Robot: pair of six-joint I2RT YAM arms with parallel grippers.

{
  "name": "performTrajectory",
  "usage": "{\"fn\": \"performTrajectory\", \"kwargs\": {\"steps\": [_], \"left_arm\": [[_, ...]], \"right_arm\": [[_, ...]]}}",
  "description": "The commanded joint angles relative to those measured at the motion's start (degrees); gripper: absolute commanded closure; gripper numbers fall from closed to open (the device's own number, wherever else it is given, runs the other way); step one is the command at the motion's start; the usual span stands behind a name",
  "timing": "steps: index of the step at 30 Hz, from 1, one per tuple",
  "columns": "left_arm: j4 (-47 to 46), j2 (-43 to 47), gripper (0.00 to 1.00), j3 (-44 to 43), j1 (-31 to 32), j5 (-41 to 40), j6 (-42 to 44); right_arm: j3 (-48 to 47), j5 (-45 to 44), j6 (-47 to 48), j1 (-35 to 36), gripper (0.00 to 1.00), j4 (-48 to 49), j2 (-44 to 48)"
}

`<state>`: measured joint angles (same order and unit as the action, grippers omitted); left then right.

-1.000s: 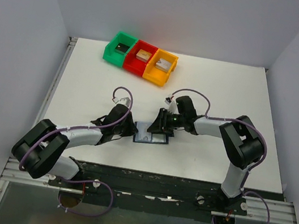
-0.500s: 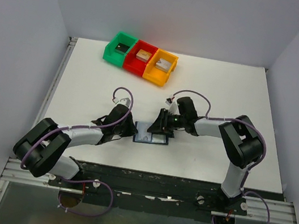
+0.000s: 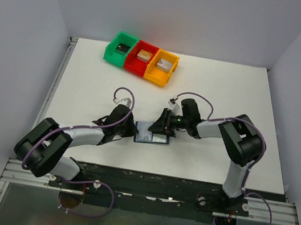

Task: Take the credit cards out of the card holder
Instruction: Remove the credit card from the card holder.

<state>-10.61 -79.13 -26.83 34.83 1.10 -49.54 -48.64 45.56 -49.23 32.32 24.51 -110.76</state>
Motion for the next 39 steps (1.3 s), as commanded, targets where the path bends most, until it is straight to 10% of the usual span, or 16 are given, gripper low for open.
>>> {"fn": "performTrajectory", "kwargs": {"steps": [1, 39], "left_arm": [[-0.5, -1.8, 1.00, -1.3, 0.0, 1.3, 0.2], [-9.9, -8.1, 1.00, -3.3, 0.9, 11.7, 3.0]], "right_arm": [[0.4, 3.7, -2.2, 0.3, 0.54, 5.0, -1.5], [-5.3, 0.2, -1.0, 0.8, 0.63, -1.2, -3.1]]}}
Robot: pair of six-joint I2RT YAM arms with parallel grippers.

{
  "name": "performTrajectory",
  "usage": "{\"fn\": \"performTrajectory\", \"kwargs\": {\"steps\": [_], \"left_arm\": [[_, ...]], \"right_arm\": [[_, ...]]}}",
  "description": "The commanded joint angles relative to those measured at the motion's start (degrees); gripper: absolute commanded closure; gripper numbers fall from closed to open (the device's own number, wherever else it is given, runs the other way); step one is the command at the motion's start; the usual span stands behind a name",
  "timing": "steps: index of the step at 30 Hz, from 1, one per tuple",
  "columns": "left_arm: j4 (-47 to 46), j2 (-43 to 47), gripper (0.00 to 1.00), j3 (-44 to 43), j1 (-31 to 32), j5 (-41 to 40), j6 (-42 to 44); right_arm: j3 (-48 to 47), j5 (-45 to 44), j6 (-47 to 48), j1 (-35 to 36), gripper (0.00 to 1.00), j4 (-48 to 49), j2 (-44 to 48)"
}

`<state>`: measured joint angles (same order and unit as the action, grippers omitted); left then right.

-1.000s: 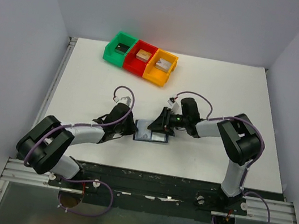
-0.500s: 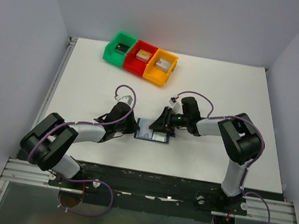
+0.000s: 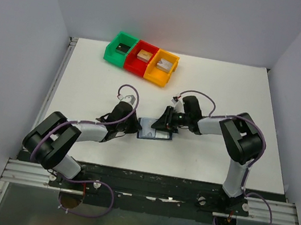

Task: Take the credit cards out of the card holder
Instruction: Remove the credit card from the card holder.

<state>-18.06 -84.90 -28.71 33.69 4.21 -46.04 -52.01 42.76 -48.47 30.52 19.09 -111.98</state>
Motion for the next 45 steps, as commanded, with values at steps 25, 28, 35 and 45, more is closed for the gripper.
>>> {"fn": "performTrajectory", "kwargs": {"steps": [25, 28, 35, 45], "left_arm": [[-0.3, -2.6, 1.00, -2.1, 2.0, 7.6, -0.6], [0.3, -1.9, 1.00, -2.0, 2.0, 6.5, -0.7], [2.2, 0.6, 1.00, -1.3, 2.0, 3.9, -0.8], [4.0, 2.6, 1.00, -0.6, 2.0, 1.1, -1.2]], "right_arm": [[0.2, 12.6, -4.9, 3.3, 0.63, 15.6, -2.5], [-0.1, 12.2, -1.5, 3.3, 0.63, 9.8, -1.7], [0.5, 9.4, 5.3, 3.3, 0.63, -0.4, -0.1], [-0.3, 8.2, 8.3, 3.4, 0.64, -6.3, -0.3]]}}
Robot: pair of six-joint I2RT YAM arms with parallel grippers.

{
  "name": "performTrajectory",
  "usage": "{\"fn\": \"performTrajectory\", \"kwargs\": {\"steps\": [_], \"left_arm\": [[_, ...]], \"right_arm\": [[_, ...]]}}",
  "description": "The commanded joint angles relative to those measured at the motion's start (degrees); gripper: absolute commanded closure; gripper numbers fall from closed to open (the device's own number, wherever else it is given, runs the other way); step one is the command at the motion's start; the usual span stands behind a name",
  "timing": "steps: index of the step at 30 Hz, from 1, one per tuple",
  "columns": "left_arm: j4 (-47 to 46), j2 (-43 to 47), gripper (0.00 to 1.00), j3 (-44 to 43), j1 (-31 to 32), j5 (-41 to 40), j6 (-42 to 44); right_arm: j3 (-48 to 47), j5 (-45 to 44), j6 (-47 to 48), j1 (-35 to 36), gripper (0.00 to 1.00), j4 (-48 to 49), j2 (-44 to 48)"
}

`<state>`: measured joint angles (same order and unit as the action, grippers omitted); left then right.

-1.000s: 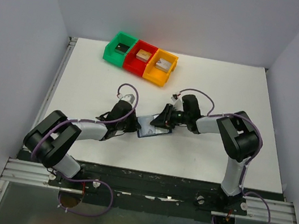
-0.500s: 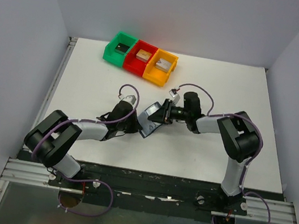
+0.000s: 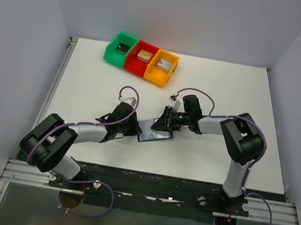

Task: Take the credit cards out of the card holder
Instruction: Remove the credit card from the card holder.

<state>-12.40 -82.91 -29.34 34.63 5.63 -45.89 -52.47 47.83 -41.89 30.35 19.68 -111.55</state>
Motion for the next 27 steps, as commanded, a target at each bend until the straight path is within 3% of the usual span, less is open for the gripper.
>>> {"fn": "performTrajectory", "kwargs": {"steps": [1, 7, 15, 27], "left_arm": [[-1.3, 0.7, 1.00, 0.0, 1.1, -0.7, -1.5], [-1.1, 0.6, 1.00, -0.2, 1.1, -1.1, -1.6], [-3.2, -1.3, 1.00, -0.6, 1.1, 1.6, -1.6], [-0.3, 4.6, 1.00, 2.4, 1.1, -2.9, -2.1]], "right_arm": [[0.0, 3.2, 1.7, 3.5, 0.64, -7.4, -0.8], [-0.4, 4.1, 1.3, 3.8, 0.61, -8.2, -2.0], [1.0, 4.0, -2.8, 4.1, 0.61, -2.3, -1.5], [3.3, -1.8, -9.9, 3.5, 0.60, 2.6, -1.2]]}}
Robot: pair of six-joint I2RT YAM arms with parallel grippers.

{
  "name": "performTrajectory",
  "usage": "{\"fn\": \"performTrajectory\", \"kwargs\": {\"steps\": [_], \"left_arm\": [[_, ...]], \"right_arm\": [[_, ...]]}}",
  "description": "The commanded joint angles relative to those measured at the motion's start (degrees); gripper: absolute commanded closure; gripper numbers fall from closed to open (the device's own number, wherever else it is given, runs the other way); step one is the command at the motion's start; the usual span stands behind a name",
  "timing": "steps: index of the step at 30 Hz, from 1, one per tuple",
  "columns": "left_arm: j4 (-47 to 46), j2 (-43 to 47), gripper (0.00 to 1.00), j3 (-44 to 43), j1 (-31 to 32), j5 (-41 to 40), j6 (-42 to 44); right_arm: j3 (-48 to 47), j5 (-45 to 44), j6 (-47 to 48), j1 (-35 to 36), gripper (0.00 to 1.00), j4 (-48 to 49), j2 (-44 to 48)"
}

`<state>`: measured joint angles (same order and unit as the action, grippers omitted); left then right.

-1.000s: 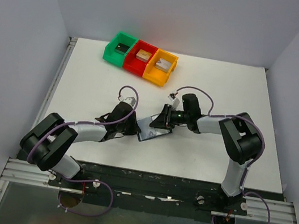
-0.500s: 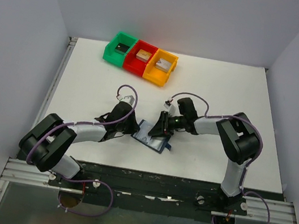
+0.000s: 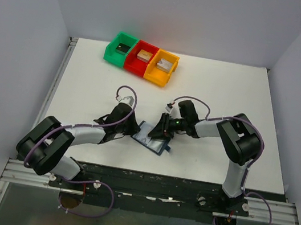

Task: Take the credit cards out of the card holder
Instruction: Remove the credit card from the card holder.

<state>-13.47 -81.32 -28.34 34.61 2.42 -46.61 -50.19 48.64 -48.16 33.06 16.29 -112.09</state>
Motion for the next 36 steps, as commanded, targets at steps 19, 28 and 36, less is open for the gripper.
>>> {"fn": "performTrajectory", "kwargs": {"steps": [19, 28, 36], "left_arm": [[11.0, 10.9, 0.80, 1.5, 1.2, -9.4, -2.3], [6.6, 11.5, 0.72, 1.2, 1.2, -8.0, -1.0], [2.2, 3.0, 0.95, -0.5, 1.2, -3.0, -1.3]], "right_arm": [[1.2, -4.2, -5.1, 0.0, 0.54, 5.9, 1.2], [-0.5, -4.8, -1.6, 0.1, 0.53, 0.1, 4.3], [-1.1, -4.4, -1.2, 0.7, 0.53, -0.6, 5.7]]}}
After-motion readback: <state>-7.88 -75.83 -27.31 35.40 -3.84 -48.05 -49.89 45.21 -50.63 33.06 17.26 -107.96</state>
